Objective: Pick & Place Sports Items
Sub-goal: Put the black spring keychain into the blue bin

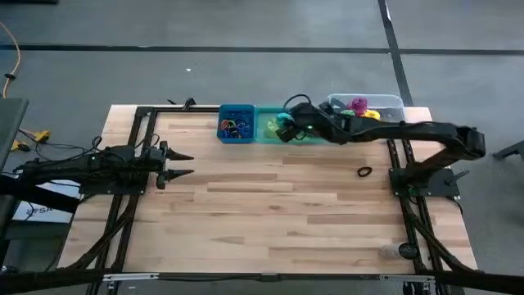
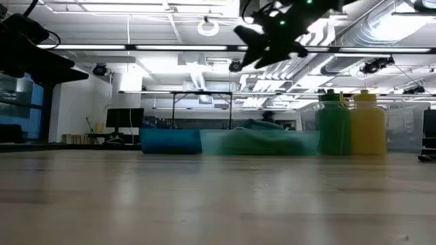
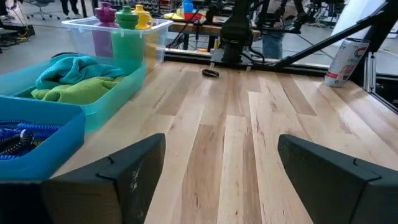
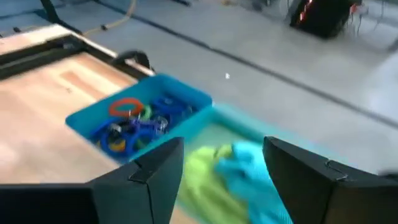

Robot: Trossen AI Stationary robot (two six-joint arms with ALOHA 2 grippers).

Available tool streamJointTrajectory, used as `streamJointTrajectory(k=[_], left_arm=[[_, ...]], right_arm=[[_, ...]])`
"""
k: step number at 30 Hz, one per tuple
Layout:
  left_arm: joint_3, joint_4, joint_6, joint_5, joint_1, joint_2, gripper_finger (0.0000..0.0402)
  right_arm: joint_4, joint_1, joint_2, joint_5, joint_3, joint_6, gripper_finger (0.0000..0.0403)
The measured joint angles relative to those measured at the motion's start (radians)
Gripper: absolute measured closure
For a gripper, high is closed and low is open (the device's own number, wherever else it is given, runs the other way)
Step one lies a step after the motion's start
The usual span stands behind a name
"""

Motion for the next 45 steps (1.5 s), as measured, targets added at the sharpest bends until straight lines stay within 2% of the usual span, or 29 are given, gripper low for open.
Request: streamJointTrajectory(k=[6, 10, 18, 23, 29, 36, 45], left_arm=[[0.0, 0.0, 0.0, 0.0, 0.0, 0.0, 0.0148], [0.0, 0.0, 0.0, 0.0, 0.0, 0.0, 0.0148], [0.0, 0.0, 0.0, 0.0, 0.0, 0.0, 0.0148], [0.0, 0.0, 0.0, 0.0, 0.0, 0.0, 0.0148], [0.0, 0.0, 0.0, 0.0, 0.0, 0.0, 0.0148], [0.0, 0.0, 0.0, 0.0, 0.0, 0.0, 0.0148], [0.0, 0.0, 0.0, 0.0, 0.0, 0.0, 0.0148]], right_arm=[[-0.256, 0.022, -0.071, -0.017, 0.0, 0.156, 0.0228], [-0.444, 0.054, -0.13, -0.082, 0.0, 0.199, 0.0228], [-0.795, 0.119, -0.223, -0.316, 0.002, 0.187, 0.0228], [-0.964, 0.14, -0.241, -0.497, 0.002, 0.01, 0.0228], [-1.078, 0.162, -0.241, -0.593, 0.002, -0.255, 0.0228], [-1.09, 0.163, -0.241, -0.685, -0.025, -0.503, 0.0228], [-0.979, 0.163, -0.313, -0.712, -0.238, -0.675, 0.0228]])
